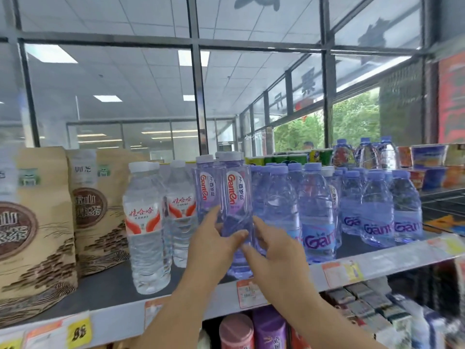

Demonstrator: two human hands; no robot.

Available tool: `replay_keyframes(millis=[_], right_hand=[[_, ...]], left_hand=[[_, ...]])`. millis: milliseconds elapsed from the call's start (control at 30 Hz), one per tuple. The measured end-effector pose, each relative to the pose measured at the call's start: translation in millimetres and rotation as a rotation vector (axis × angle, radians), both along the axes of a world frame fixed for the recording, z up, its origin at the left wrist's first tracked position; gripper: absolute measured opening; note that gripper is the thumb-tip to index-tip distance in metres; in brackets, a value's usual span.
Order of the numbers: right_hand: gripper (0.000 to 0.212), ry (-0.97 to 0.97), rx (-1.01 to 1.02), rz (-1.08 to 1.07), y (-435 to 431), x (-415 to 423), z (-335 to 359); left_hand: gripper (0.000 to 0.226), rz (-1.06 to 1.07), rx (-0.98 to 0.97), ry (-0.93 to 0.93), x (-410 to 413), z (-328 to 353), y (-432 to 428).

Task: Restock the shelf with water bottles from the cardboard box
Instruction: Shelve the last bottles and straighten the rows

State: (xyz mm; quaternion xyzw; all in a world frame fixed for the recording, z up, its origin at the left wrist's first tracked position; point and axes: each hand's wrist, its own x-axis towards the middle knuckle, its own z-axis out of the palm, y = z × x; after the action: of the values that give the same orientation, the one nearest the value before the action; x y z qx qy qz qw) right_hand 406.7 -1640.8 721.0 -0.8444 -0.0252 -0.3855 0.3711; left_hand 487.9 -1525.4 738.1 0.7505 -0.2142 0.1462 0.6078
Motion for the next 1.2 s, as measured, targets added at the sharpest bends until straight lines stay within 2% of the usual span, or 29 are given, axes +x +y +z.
replay_keyframes(millis=[133, 300, 700, 1033, 1200], right_hand=[[0.039, -0.175, 0.05, 0.019, -17, -13, -7], [0.026, -0.279, 0.088, 0.061, -37, -22, -12], [0.025, -0.175, 0.012, 0.045, -49, -15, -14], [0.024, -0.129, 0.059, 0.103, -83, -38, -17], [0.019, -0.112, 0.09, 0.114, -126, -73, -46]], left_hand=[[0.09, 0.024, 0.015, -0.025, -4, 1, -18], [0.091, 0.071, 0.013, -0.021, -6, 1, -29], [0.094, 0.13, 0.033, -0.031, -25, 0, -29], [0.069, 0.157, 0.017, -0.08, -89, -7, -49], [0.047, 0.063, -0.019, 0.024, -133, -50, -97]])
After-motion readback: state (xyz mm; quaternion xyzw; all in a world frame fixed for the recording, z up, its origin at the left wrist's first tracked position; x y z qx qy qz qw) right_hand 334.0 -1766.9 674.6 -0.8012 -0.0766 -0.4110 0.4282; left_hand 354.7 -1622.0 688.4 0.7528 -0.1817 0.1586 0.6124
